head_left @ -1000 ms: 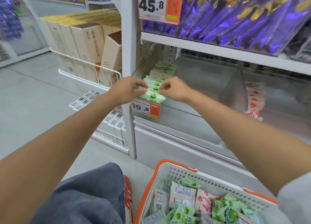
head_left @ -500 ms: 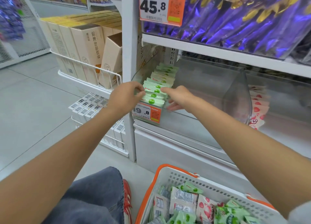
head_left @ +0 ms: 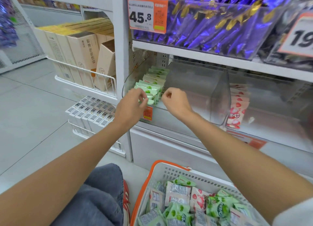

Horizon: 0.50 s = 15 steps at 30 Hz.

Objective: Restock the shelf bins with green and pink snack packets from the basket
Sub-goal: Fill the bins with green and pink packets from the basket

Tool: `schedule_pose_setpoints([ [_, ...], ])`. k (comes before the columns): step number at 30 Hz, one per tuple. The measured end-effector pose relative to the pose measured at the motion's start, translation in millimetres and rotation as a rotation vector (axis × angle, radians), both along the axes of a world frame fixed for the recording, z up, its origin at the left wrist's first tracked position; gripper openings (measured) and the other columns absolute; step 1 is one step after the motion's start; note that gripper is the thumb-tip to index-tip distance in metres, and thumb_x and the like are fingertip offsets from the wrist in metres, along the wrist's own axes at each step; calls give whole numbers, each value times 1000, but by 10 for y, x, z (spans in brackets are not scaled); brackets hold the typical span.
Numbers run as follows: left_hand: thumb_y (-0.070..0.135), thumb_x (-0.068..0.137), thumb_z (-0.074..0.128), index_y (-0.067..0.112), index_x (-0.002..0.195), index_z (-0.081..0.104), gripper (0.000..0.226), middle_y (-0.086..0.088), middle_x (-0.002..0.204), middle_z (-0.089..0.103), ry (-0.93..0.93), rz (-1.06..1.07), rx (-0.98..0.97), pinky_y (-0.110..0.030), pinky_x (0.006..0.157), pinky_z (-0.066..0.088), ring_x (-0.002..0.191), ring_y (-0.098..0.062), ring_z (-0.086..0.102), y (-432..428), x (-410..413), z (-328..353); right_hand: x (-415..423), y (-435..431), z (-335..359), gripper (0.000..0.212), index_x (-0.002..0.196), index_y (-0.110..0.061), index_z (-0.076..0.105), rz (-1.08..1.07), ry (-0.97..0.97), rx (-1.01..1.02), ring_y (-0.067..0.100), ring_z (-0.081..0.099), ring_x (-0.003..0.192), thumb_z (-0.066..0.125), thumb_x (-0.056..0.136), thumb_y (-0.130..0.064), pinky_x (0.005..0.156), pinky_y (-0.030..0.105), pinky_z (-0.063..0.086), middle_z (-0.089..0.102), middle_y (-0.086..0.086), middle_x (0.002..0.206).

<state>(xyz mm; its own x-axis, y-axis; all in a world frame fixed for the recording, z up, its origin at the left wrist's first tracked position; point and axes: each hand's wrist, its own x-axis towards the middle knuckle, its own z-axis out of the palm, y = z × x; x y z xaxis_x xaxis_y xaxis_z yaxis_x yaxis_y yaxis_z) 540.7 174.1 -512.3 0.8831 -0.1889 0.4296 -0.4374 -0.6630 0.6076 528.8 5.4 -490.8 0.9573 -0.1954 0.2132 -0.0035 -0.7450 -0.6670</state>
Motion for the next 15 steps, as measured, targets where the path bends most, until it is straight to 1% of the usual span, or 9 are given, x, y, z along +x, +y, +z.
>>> schedule_pose_setpoints([
  [2,24,92,57,26,85,57,8,8,77,60,82,-87,9,-37,68,50,68,-11,59,-160,-194,-34,-316,-120,-51,15,72,-17,58,-15,-112,-133,21,55,69,51,86,-18,61,32,42,58,-3,69],
  [3,23,91,58,24,84,57,8,7,74,60,128,-121,12,-38,68,49,69,-12,58,-240,-304,-81,-494,-180,-96,14,73,-18,55,1,-139,-194,21,52,68,51,86,-18,61,32,40,54,-5,69],
  [5,21,90,60,22,82,59,8,6,74,62,232,-163,39,-37,68,48,72,-17,59,-388,-537,-234,-853,-296,-272,10,76,-20,54,75,-163,-276,21,51,69,53,86,-18,61,33,39,52,-6,71],
  [7,19,89,60,21,78,58,11,5,76,62,365,-195,132,-35,70,48,75,-20,59,-512,-734,-476,-1193,-414,-556,8,81,-18,58,127,-116,-321,21,54,71,53,87,-19,63,33,43,59,-5,76],
  [9,18,89,57,18,76,60,13,2,78,62,510,-229,267,-34,74,50,78,-22,61,-590,-905,-778,-1502,-552,-941,12,81,-16,61,141,47,-317,20,56,72,51,88,-18,64,33,46,64,-2,80],
  [10,18,90,56,15,79,62,13,0,81,64,580,-232,328,-33,76,51,82,-24,64,-607,-978,-938,-1655,-631,-1155,14,80,-15,61,139,164,-284,20,57,72,51,89,-17,65,33,47,64,-1,79],
  [12,17,91,57,8,89,69,15,-2,91,66,700,-241,386,-30,79,52,92,-25,66,-626,-1115,-1204,-1927,-837,-1626,14,81,-16,61,105,404,-196,20,59,74,51,90,-16,70,34,52,65,0,81],
  [14,13,92,56,5,94,72,18,-3,100,67,768,-265,434,-27,81,50,95,-20,63,-672,-1219,-1405,-2183,-1050,-2055,9,93,-18,64,55,627,-73,19,64,85,57,89,-18,80,36,54,67,1,95],
  [15,13,93,55,6,97,71,18,-4,103,67,793,-278,467,-26,80,49,93,-18,61,-702,-1258,-1462,-2289,-1118,-2223,16,102,-19,65,45,722,-13,18,63,94,61,87,-18,86,35,53,65,0,104],
])
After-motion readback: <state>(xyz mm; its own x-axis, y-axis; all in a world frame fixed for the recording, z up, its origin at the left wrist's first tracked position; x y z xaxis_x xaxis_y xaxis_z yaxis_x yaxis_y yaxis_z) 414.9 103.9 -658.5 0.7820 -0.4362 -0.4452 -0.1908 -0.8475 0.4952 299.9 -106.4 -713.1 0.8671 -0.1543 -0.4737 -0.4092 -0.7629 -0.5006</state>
